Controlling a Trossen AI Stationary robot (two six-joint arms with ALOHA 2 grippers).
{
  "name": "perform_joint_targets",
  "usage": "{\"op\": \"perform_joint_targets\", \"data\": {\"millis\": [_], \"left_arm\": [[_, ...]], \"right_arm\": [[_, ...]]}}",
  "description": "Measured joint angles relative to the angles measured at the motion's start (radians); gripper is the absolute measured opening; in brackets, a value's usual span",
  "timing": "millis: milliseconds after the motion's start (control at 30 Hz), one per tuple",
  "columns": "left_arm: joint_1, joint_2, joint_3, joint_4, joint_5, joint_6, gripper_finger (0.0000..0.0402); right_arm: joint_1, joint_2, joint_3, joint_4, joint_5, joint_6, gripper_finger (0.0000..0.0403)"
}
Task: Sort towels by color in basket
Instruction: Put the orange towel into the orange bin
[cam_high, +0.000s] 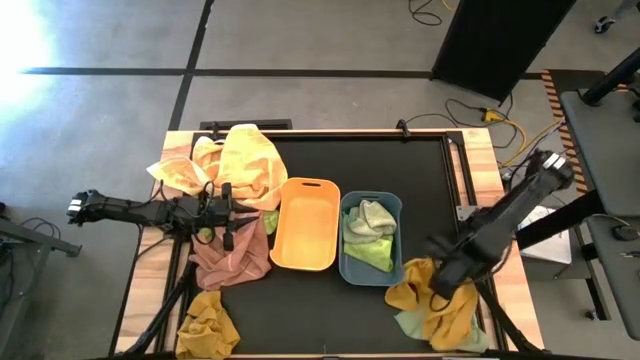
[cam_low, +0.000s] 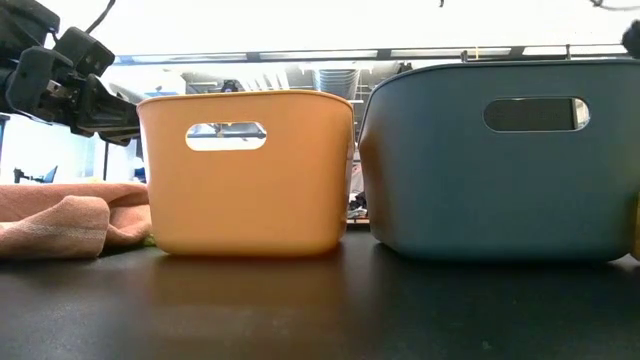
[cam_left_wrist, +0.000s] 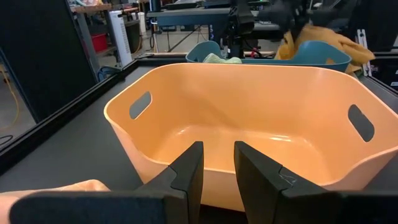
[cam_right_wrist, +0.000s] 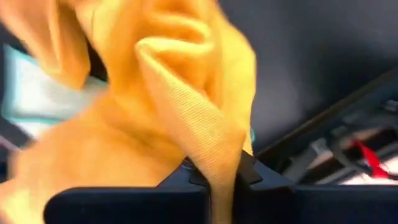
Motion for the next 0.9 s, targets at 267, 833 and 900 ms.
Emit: {"op": "perform_joint_targets", "data": {"millis": [267,833,900], "left_arm": [[0.000,0.000,0.000,0.000,0.000,0.000,0.0075],[0.000,0.000,0.000,0.000,0.000,0.000,0.0075],[0.000,0.000,0.000,0.000,0.000,0.000,0.0075]], "right_arm": [[0.000,-0.247,0.177,-0.195,0.438,0.083,0.0009],[-0.054,-0.220,0.318,0.615,1.195,-0.973,0.0009],[-0.092,-0.185,0.317,0.668,1.211,-1.034,0.0009]]}}
